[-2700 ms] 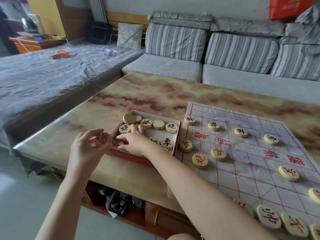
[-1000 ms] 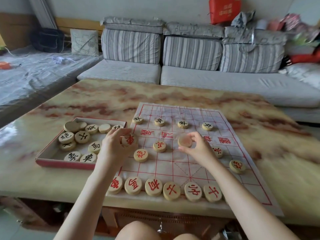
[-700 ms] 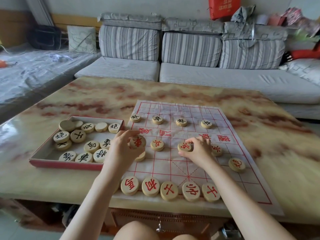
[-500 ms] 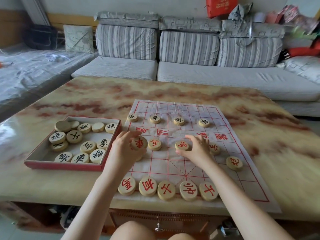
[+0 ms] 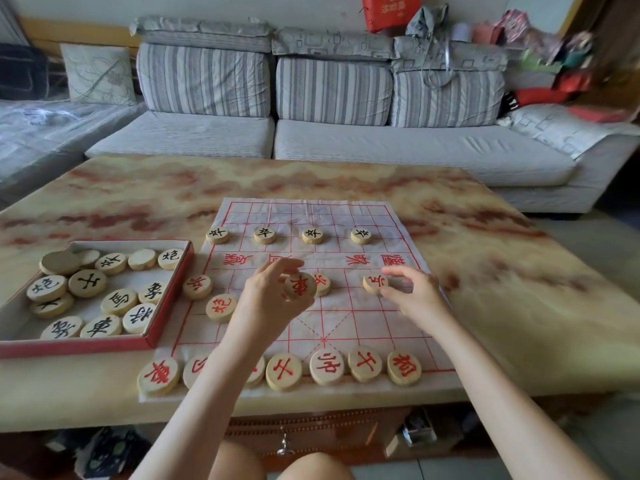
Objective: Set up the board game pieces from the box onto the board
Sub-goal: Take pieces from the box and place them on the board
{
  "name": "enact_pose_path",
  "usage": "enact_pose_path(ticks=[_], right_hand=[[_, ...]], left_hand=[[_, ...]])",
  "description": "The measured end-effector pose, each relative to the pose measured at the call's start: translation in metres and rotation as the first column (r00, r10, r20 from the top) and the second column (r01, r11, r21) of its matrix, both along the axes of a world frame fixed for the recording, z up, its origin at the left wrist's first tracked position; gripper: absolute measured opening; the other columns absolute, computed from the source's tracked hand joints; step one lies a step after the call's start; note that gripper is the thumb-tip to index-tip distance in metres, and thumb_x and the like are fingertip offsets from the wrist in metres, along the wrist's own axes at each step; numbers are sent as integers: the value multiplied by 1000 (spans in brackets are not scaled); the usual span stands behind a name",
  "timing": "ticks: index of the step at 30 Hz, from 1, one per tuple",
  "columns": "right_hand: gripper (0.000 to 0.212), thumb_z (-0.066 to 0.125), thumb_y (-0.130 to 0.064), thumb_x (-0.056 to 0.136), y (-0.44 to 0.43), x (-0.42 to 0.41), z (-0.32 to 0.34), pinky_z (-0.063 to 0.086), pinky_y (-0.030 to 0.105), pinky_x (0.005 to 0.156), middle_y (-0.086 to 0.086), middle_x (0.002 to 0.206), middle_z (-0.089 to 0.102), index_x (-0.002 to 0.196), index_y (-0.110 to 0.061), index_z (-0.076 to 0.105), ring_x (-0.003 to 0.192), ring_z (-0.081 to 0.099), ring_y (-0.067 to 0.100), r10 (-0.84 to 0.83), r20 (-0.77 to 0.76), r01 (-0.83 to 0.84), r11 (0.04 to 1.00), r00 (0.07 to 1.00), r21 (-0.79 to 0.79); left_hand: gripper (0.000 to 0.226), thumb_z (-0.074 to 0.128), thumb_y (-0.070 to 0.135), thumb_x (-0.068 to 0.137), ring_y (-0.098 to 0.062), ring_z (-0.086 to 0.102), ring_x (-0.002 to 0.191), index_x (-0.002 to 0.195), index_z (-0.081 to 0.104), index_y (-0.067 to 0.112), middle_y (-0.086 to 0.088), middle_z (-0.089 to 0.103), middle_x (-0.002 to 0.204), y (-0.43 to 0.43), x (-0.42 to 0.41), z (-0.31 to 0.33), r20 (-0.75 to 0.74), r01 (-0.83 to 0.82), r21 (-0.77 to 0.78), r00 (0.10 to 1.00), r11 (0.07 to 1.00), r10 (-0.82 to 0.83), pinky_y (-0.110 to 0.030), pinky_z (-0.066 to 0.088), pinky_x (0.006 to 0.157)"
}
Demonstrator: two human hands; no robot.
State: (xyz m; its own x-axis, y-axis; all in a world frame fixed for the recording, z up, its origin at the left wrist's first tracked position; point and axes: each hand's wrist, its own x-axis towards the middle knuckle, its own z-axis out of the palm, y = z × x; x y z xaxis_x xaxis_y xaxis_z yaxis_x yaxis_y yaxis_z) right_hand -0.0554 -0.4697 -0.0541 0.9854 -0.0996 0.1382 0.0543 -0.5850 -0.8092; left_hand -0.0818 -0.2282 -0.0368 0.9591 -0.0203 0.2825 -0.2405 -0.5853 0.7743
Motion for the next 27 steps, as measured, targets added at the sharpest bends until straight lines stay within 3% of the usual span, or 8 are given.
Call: enact_pose_path(ticks=[2, 5, 7, 13, 15, 19, 25, 27], right_hand=[[31, 67, -8, 79, -16, -6, 0, 39, 18, 78, 2, 117, 62, 109, -16, 66, 99, 51, 9, -40, -6, 40, 999, 999, 10], [34, 70, -12, 78, -38, -18, -2, 34, 13, 79, -3, 111, 58, 111, -18, 66, 103, 47, 8, -95, -32, 95, 995, 995, 11], [36, 75, -17, 76, -49, -26, -4, 35, 15, 80, -3, 108, 59, 111, -17, 67, 103, 49, 9, -122, -25, 123, 992, 992, 24], [29, 67, -13, 82, -85, -50, -12, 33, 25, 84, -1, 119, 59, 109, -24, 64, 105, 46, 13, -208, -60, 211, 977, 976, 45], [28, 65, -10, 83, -96, -59, -13, 34, 25, 82, 2, 119, 60, 110, -19, 64, 104, 47, 15, -252, -63, 256, 964, 966, 76], [31, 60, -3, 87, -114, -75, -20, 33, 19, 76, 11, 120, 59, 117, -5, 62, 113, 47, 25, -282, -111, 297, 943, 953, 148], [28, 53, -3, 91, -128, -85, -23, 39, 28, 91, 11, 121, 60, 117, -8, 61, 114, 51, 24, -304, -151, 327, 929, 941, 171], [26, 53, -7, 92, -128, -87, -26, 39, 25, 89, 7, 120, 60, 115, -13, 62, 111, 51, 18, -299, -146, 321, 933, 943, 163]], left_hand=[[48, 78, 22, 68, -3, 62, 90, 112, 59, 26, 6, 61, 109, -18, -1, -1, 8, 68, 1, 998, 998, -68, -9, 49, 73], [48, 79, 20, 67, -9, 62, 94, 111, 59, 25, 2, 62, 107, -45, -4, -4, 10, 140, -22, 990, 990, -140, -27, 55, 81], [50, 79, 21, 67, -12, 61, 97, 112, 59, 23, 2, 63, 107, -62, -6, -7, 5, 187, -16, 982, 982, -187, -33, 54, 84], [47, 77, 20, 68, -13, 61, 95, 111, 58, 21, 1, 62, 107, -110, -18, -11, -38, 308, -47, 950, 950, -310, -35, 53, 84], [45, 76, 20, 69, -14, 61, 95, 110, 58, 20, 2, 62, 108, -129, -24, -11, -54, 349, -45, 935, 936, -351, -35, 53, 84], [45, 73, 21, 71, -18, 59, 100, 112, 56, 16, -1, 63, 111, -167, -37, -12, -79, 433, 1, 899, 902, -431, -34, 50, 87], [46, 71, 25, 72, -19, 57, 101, 114, 56, 15, -3, 63, 109, -201, -41, -26, -50, 469, 112, 883, 876, -467, -36, 48, 88], [48, 72, 31, 70, -18, 55, 102, 113, 55, 18, 1, 62, 109, -204, -39, -33, -47, 446, 174, 894, 878, -445, -36, 46, 90]])
